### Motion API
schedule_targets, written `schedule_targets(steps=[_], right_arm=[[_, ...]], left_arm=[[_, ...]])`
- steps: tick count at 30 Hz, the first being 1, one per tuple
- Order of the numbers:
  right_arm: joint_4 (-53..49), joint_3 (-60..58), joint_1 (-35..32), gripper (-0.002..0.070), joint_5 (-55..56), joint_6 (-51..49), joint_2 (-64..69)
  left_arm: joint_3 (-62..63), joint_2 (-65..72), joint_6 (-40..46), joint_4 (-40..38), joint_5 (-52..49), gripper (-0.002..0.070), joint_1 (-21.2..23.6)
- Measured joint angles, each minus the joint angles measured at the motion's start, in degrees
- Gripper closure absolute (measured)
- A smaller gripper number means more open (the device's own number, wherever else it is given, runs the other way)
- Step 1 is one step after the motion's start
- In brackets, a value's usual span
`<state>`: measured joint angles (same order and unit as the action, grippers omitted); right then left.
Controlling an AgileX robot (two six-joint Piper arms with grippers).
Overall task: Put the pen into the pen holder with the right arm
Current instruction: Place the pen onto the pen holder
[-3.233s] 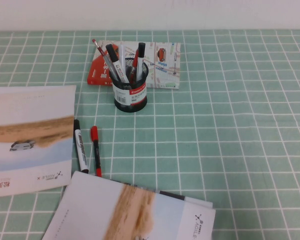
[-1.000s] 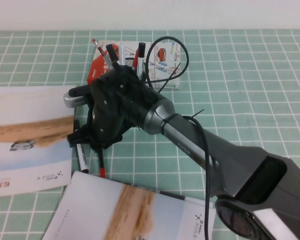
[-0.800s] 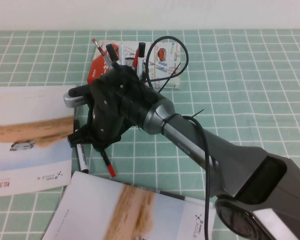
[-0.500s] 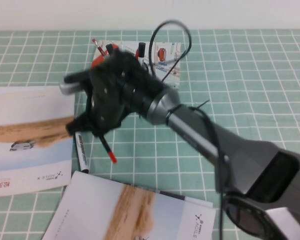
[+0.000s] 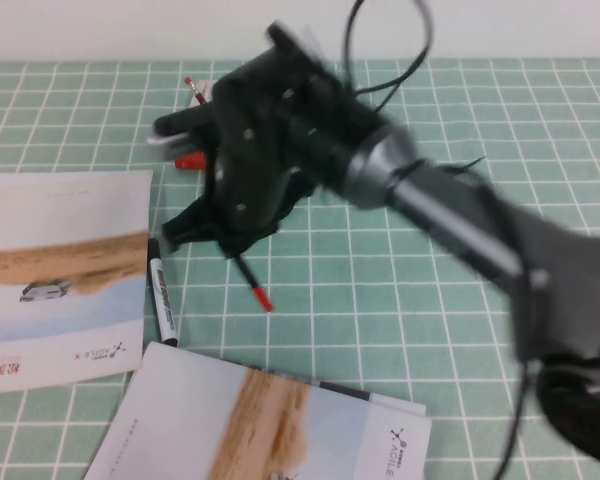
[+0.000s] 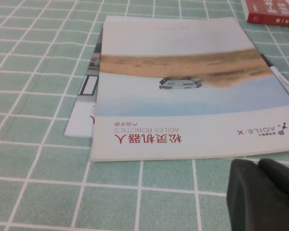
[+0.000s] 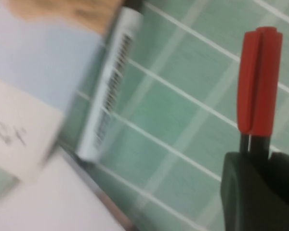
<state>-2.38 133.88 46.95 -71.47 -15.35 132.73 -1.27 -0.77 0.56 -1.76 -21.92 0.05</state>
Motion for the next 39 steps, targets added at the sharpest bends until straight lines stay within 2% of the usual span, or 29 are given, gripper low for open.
schedule_targets(steps=[4, 8, 11, 16, 25, 28, 39], right_arm=[[-1.6, -10.4, -1.1, 0.0621, 3.0, -0.2, -8.7], [-2.1, -26.5, -2.4, 0.0621, 18.6, -1.2, -18.7], [-3.0, -39.9, -3.4, 0.0621, 36.7, -1.4, -25.4], [-3.7, -58.0, -5.7, 0.0621, 75.9, -1.3, -29.9], [4.1, -61.8, -6.9, 0.0621, 118.4, 14.2, -21.0], [7.0, -59.2, -7.1, 0.0621, 121.9, 15.4, -16.5], [10.0, -45.8, -7.6, 0.0621, 115.4, 17.0, -6.6]], left_arm=[[0.0, 0.0, 0.0, 0.0, 0.0, 0.0679, 0.0], [0.0, 0.0, 0.0, 0.0, 0.0, 0.0679, 0.0], [0.0, 0.0, 0.0, 0.0, 0.0, 0.0679, 0.0], [0.0, 0.0, 0.0, 0.0, 0.0, 0.0679, 0.0], [0.0, 0.0, 0.0, 0.0, 0.0, 0.0679, 0.0], [0.0, 0.0, 0.0, 0.0, 0.0, 0.0679, 0.0], [0.0, 0.0, 0.0, 0.0, 0.0, 0.0679, 0.0]])
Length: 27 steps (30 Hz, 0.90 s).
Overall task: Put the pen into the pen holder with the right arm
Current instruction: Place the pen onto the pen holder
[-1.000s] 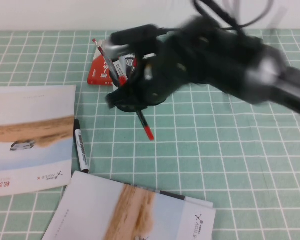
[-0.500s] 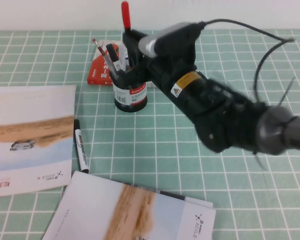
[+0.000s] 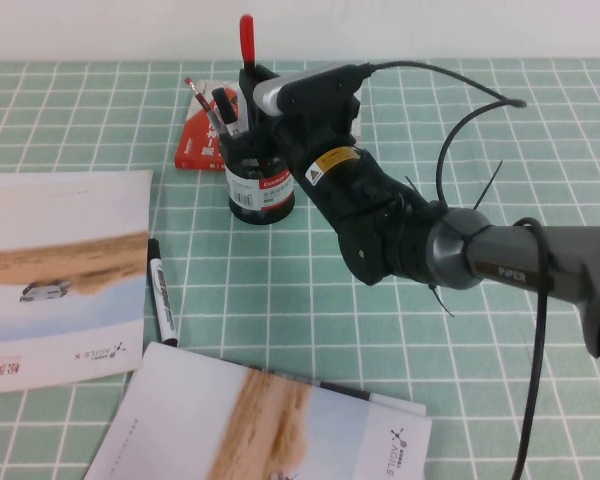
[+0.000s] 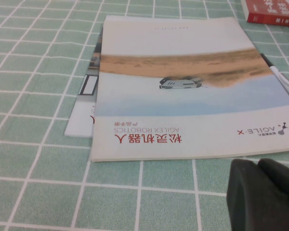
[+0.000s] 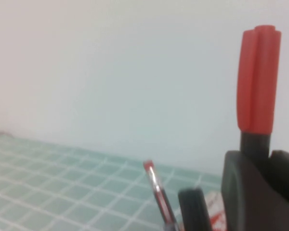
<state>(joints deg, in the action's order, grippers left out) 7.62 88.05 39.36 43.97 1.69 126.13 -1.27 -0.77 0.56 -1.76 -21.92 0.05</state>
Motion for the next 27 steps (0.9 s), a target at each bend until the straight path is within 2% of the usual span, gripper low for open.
schedule_targets(steps=[8, 10, 14, 18, 20, 22, 27], right_arm=[[1.2, 0.3, 0.0, 0.0601, -4.8, 1.6, 0.6], [1.2, 0.3, 0.0, 0.0554, -5.1, 1.8, 0.6], [2.1, 0.3, -0.1, 0.0412, -5.7, 1.9, 0.6], [2.5, 0.3, -0.3, 0.0365, -9.6, 2.0, -0.4], [2.6, -0.2, -0.4, 0.0379, -12.7, 2.0, -2.4], [2.3, -1.7, -0.4, 0.0426, -16.1, 1.7, -5.1], [-3.1, -9.0, -0.3, 0.0620, -25.6, -3.4, -15.8]], left_arm=[[0.0, 0.0, 0.0, 0.0, 0.0, 0.0679, 0.0], [0.0, 0.0, 0.0, 0.0, 0.0, 0.0679, 0.0], [0.0, 0.0, 0.0, 0.0, 0.0, 0.0679, 0.0], [0.0, 0.0, 0.0, 0.0, 0.0, 0.0679, 0.0], [0.0, 0.0, 0.0, 0.0, 0.0, 0.0679, 0.0], [0.0, 0.0, 0.0, 0.0, 0.0, 0.0679, 0.0], [0.0, 0.0, 0.0, 0.0, 0.0, 0.0679, 0.0]])
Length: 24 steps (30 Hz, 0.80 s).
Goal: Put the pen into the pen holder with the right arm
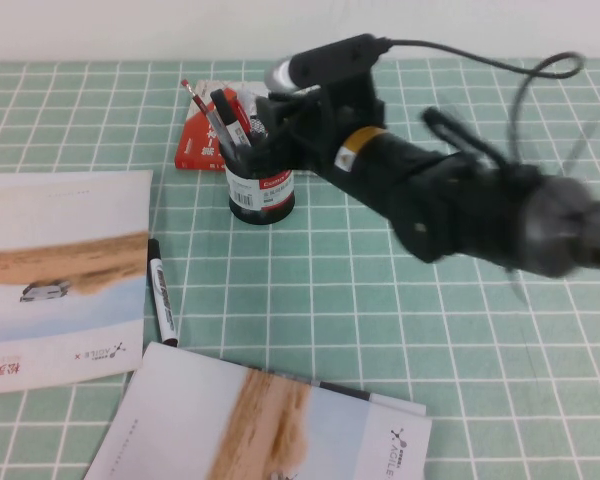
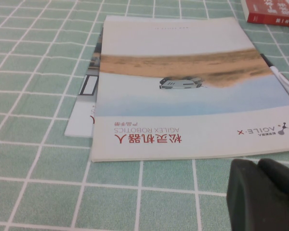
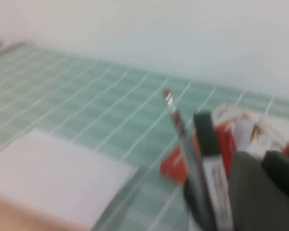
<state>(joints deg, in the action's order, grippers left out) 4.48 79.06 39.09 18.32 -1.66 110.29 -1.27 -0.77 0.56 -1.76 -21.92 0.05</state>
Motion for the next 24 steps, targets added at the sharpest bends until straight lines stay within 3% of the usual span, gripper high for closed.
schedule_targets(steps=[5, 17, 24], right_arm=[[-3.2, -10.3, 0.8, 0.0685, -10.7, -1.4, -13.4], [-2.7, -30.0, 0.9, 0.0695, -32.7, -1.6, -45.9], [-1.3, -36.6, 0.9, 0.0694, -48.7, -1.6, -55.9]], left_arm=[[0.0, 0.0, 0.0, 0.0, 0.0, 0.0679, 0.0], [0.0, 0.0, 0.0, 0.0, 0.0, 0.0679, 0.0], [0.0, 0.0, 0.0, 0.0, 0.0, 0.0679, 0.0]])
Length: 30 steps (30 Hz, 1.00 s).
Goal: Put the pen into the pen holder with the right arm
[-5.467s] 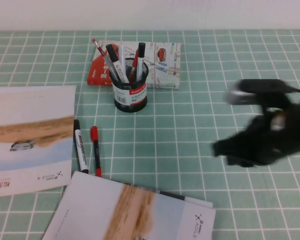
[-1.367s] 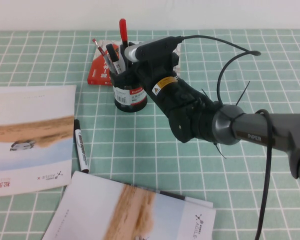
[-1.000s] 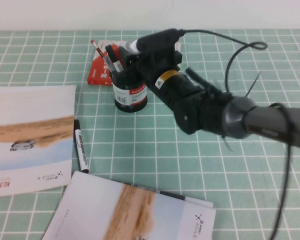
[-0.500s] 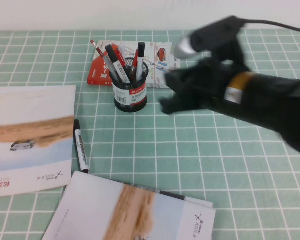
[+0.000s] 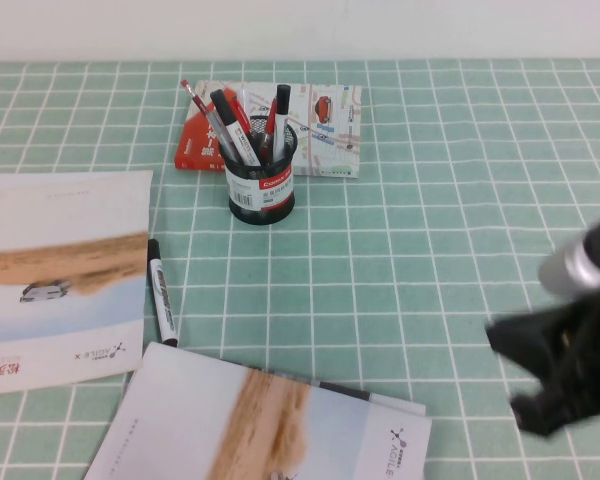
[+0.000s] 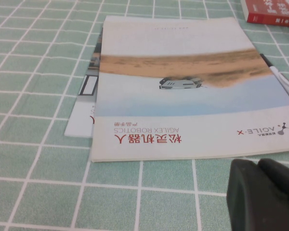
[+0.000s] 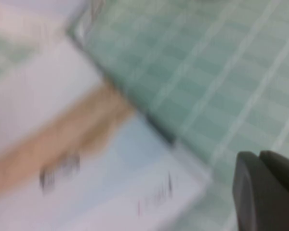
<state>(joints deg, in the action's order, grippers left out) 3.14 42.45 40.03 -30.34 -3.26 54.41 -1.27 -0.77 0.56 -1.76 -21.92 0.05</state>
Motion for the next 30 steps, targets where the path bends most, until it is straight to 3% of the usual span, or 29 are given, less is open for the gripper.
schedule_targets(steps=[5, 12, 17, 23, 30], right_arm=[[0.4, -0.6, 0.0, 0.0695, -10.3, 0.0, -1.2], [-2.8, -0.9, -1.0, 0.0695, -12.0, 0.0, -2.0], [0.8, -6.8, -11.2, 0.0695, -7.1, 2.2, -9.7], [10.7, -23.8, -25.4, 0.0695, 7.2, 15.8, -24.8], [15.9, -38.4, -33.0, 0.0695, 16.1, 18.8, -40.7]], left_arm=[[0.0, 0.0, 0.0, 0.0, 0.0, 0.0679, 0.0], [0.0, 0.0, 0.0, 0.0, 0.0, 0.0679, 0.0], [0.0, 0.0, 0.0, 0.0, 0.0, 0.0679, 0.0], [0.0, 0.0, 0.0, 0.0, 0.0, 0.0679, 0.0], [0.0, 0.0, 0.0, 0.0, 0.0, 0.0679, 0.0]])
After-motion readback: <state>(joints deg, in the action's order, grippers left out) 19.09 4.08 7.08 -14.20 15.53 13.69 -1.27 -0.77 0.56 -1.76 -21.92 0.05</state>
